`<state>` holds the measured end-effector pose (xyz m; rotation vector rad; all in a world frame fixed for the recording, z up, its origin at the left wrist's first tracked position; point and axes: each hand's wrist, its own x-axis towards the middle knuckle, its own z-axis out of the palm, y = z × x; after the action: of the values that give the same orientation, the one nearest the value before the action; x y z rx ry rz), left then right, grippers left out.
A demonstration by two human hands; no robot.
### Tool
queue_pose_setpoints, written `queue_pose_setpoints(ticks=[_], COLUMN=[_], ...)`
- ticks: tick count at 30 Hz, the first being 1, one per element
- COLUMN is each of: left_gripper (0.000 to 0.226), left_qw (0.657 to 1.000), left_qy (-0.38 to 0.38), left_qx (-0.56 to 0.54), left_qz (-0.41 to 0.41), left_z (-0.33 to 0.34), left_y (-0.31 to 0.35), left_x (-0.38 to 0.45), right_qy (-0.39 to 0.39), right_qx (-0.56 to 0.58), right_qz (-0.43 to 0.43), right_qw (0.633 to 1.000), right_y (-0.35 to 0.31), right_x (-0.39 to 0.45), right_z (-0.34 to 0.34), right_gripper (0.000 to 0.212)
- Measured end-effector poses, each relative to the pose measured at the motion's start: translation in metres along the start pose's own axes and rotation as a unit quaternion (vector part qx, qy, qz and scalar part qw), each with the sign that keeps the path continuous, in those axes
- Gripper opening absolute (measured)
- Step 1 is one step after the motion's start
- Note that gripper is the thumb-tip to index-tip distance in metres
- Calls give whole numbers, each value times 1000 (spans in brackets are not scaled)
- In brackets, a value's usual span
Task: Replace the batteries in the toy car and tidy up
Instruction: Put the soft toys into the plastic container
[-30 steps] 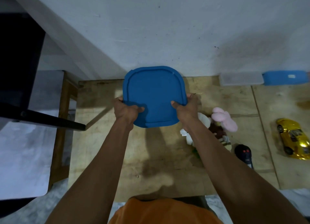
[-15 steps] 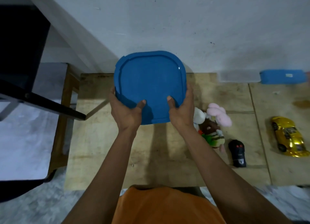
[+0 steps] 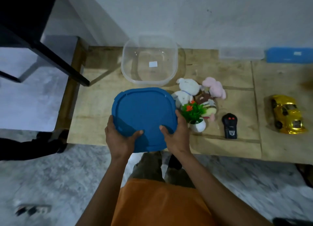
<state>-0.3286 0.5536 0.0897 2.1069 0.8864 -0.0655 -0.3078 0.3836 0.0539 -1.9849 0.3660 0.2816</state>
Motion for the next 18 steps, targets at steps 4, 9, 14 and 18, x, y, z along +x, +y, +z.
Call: queue_pose_setpoints(ticks=[4,9,14,18], left_gripper=[118,119,115,113], left_qw=[998,993,983,978], left_qy=[-22,-49,-73,-78], left_qx=[47,105,170,192], left_qz=[-37,-27,-19,-19], left_z=[5,14,18,21], left_y=[-31,-35,-42,-56], left_x=[-5,19,39,47], right_qy=[-39,-60,-47,-55], right_qx=[-25,-56,-120,-184], right_qz=[44,84,90,109], right_qw=[998,993,988,975], right_y=[25,33,35,28], right_x=[-13,6,11,7], right_z=[11,16,30,35], right_gripper=[76,71,70,73])
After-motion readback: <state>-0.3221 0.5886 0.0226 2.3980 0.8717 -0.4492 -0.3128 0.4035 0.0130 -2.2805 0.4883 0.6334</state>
